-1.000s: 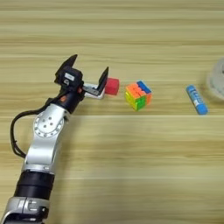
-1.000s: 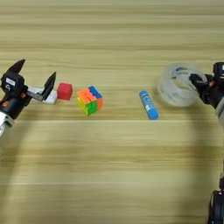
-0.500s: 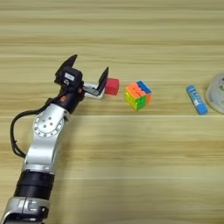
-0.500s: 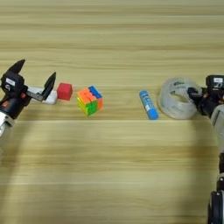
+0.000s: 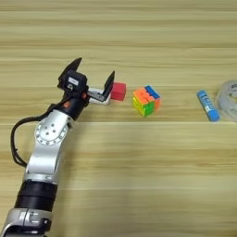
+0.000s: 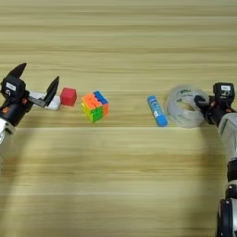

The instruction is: Move the objects on the table

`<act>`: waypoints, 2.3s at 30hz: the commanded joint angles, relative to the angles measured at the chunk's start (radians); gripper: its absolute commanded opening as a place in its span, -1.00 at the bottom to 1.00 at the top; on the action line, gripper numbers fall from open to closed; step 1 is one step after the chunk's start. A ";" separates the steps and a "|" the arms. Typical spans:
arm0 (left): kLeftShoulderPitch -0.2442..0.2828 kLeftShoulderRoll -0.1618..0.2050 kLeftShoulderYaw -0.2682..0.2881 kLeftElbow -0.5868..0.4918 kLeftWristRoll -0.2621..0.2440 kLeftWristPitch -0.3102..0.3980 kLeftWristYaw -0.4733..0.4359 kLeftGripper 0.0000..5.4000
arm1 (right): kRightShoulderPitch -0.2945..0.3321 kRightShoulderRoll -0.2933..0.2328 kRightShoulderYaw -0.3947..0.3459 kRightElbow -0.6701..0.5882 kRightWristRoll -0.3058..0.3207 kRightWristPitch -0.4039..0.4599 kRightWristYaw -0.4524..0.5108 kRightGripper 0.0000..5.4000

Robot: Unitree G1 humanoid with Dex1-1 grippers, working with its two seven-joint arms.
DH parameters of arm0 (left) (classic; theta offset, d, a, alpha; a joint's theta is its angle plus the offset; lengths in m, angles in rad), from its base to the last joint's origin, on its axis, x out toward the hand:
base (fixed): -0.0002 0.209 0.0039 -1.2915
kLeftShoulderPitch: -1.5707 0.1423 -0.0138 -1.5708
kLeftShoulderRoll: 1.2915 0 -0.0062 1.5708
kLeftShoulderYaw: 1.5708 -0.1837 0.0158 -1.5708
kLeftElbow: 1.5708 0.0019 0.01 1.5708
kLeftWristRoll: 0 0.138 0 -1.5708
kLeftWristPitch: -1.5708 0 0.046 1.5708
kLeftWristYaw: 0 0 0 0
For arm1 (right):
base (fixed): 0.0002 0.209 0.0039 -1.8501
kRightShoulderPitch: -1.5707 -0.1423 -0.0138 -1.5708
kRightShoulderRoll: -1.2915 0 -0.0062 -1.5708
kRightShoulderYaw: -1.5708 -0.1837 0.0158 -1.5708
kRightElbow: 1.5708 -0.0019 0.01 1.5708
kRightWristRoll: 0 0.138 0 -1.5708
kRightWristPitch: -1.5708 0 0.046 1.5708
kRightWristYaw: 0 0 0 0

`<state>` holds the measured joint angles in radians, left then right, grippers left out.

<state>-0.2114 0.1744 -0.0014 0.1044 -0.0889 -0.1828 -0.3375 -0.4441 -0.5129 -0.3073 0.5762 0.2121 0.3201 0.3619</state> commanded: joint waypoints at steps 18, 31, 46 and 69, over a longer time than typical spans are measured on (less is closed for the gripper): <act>-0.031 0.018 0.005 0.100 -0.001 -0.018 -0.020 1.00 | 0.033 0.041 -0.027 -0.192 0.055 0.002 -0.042 0.56; -0.184 0.005 -0.030 0.339 0.009 -0.075 -0.094 1.00 | 0.062 0.075 -0.025 -0.338 0.098 0.032 -0.055 0.98; -0.348 -0.043 -0.079 0.669 0.040 -0.186 -0.189 1.00 | 0.073 0.104 -0.012 -0.398 0.111 0.051 -0.078 0.98; -0.381 -0.105 -0.115 0.780 0.078 -0.257 -0.189 1.00 | 0.072 0.118 -0.007 -0.391 0.107 0.048 -0.084 0.98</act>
<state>-0.5884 0.0740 -0.1035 0.8808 -0.0346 -0.4270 -0.5230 -0.3721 -0.3948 -0.3129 0.1967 0.3187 0.3600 0.2860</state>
